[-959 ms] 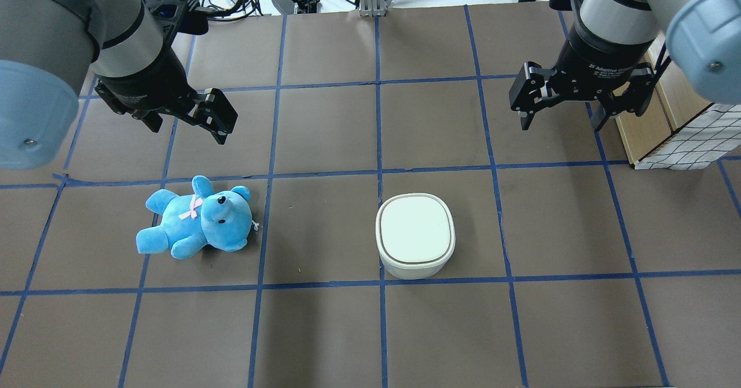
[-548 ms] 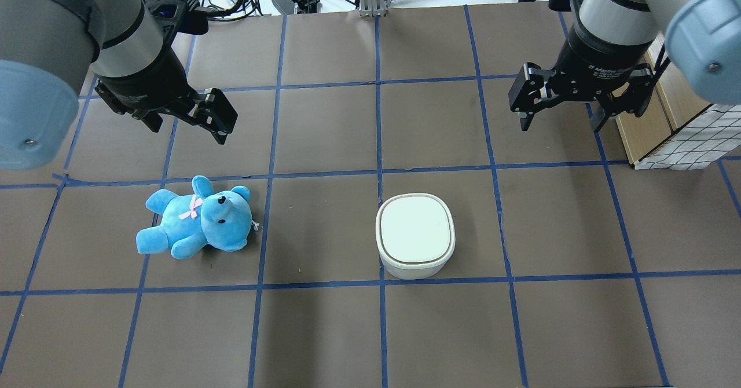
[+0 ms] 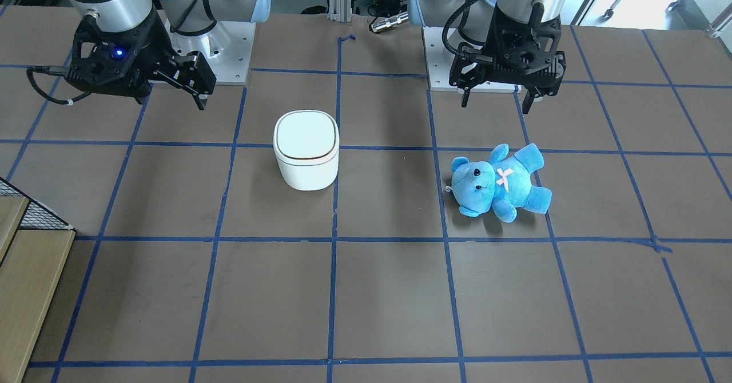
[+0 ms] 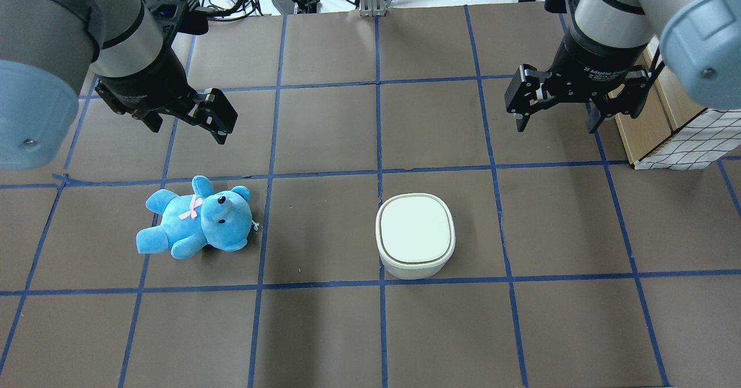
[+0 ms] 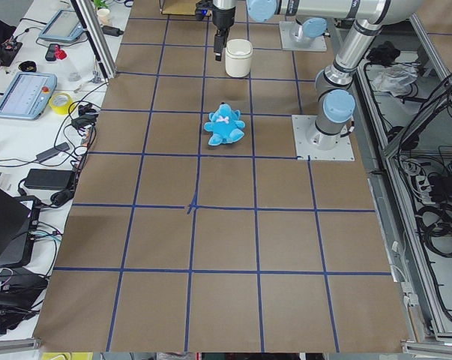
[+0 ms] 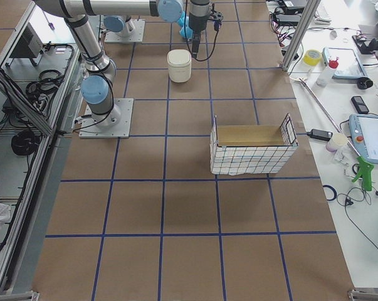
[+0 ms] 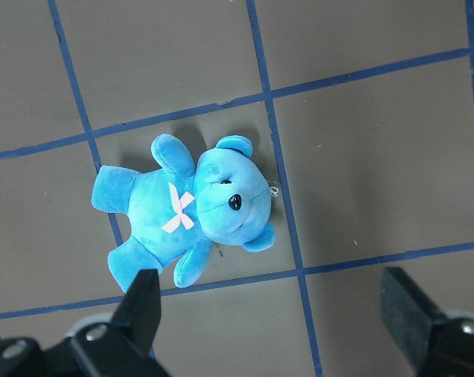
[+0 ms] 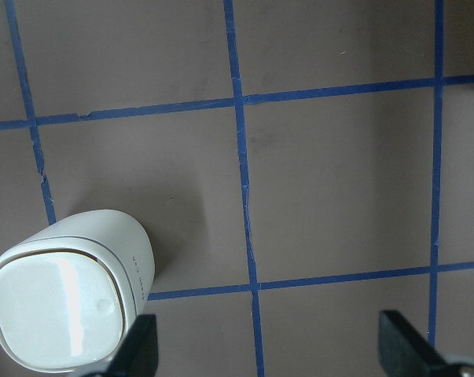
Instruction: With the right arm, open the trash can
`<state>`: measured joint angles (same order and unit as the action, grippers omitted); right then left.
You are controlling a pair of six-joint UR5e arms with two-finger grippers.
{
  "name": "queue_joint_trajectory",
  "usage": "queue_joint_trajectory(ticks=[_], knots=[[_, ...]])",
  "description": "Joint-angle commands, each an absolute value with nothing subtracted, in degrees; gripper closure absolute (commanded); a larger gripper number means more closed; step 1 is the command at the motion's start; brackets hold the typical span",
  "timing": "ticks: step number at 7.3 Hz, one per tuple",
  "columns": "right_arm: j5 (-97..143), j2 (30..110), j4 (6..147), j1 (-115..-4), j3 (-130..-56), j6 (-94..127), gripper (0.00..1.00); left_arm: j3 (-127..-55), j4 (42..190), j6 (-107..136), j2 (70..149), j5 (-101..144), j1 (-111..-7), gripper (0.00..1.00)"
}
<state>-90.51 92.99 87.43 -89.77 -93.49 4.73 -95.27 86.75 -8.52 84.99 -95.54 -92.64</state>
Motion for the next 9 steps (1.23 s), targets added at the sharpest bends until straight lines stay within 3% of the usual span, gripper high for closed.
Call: queue_joint_trajectory(ticks=[1, 7, 9], knots=[[-89.9, 93.0, 87.5, -89.9, -93.7, 4.7, 0.05, -95.3, 86.7, -8.5, 85.0, -95.5, -92.6, 0.0], [-89.7, 93.2, 87.5, -90.1, -95.3, 6.1, 0.11, -95.3, 86.7, -8.5, 85.0, -95.5, -92.6, 0.0], [-89.6, 93.2, 87.5, -90.7, -95.6, 6.2, 0.18, -95.3, 86.7, -8.5, 85.0, -95.5, -92.6, 0.0]])
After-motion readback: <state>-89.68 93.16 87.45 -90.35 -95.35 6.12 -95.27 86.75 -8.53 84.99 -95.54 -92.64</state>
